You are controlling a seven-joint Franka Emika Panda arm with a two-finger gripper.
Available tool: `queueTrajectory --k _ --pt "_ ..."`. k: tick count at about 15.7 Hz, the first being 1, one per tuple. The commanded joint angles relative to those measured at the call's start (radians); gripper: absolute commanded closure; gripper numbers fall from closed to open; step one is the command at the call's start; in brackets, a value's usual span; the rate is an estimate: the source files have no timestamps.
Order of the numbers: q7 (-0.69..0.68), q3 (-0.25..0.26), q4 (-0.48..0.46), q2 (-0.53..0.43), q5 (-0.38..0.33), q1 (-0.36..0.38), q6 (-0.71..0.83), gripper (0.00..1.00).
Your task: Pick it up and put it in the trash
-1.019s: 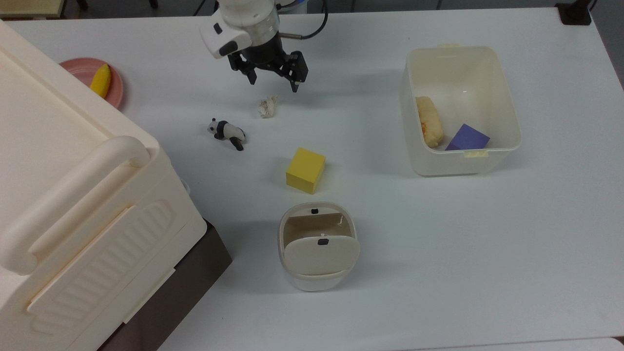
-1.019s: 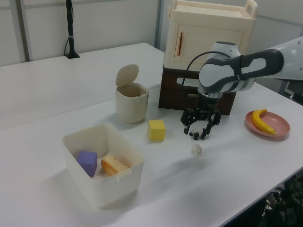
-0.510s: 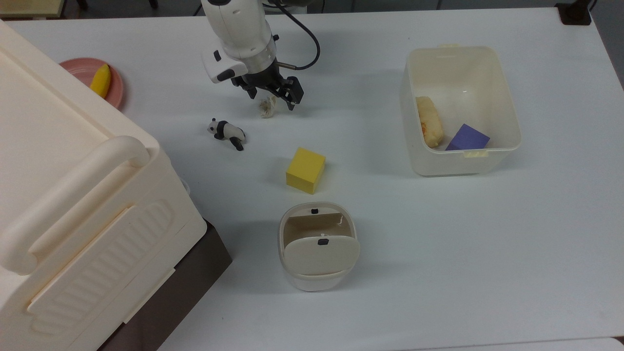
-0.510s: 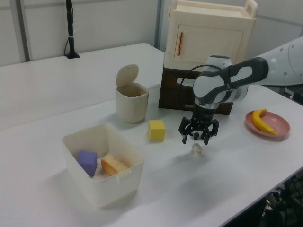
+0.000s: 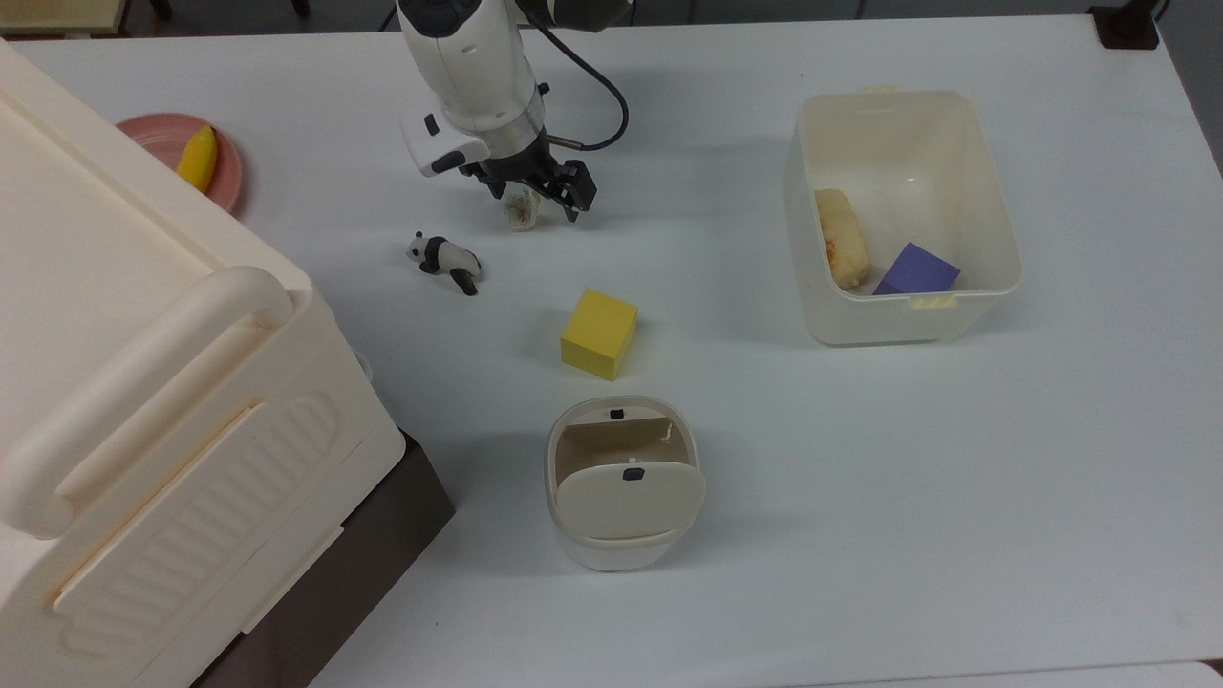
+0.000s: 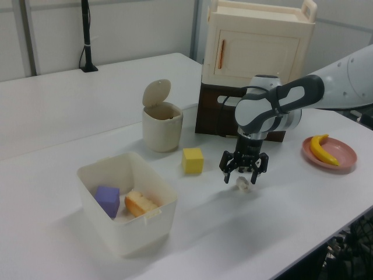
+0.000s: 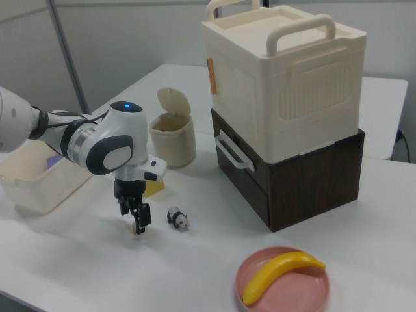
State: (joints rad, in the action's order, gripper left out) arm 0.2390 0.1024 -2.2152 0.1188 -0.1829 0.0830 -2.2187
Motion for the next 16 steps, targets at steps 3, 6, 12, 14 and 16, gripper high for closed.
queueTrajectory --k 3,6,12,14,16 --pt "0.045 -0.003 0.051 0.05 -0.012 0.011 -0.024 0.85" --pt "0.043 -0.003 0.061 0.055 -0.012 0.011 -0.038 0.91" --pt "0.03 -0.003 0.083 0.051 -0.01 0.017 -0.041 1.0" --pt "0.031 -0.004 0.089 0.041 -0.01 0.018 -0.039 1.0" --pt "0.033 -0.015 0.146 0.025 -0.01 0.021 -0.029 1.0"
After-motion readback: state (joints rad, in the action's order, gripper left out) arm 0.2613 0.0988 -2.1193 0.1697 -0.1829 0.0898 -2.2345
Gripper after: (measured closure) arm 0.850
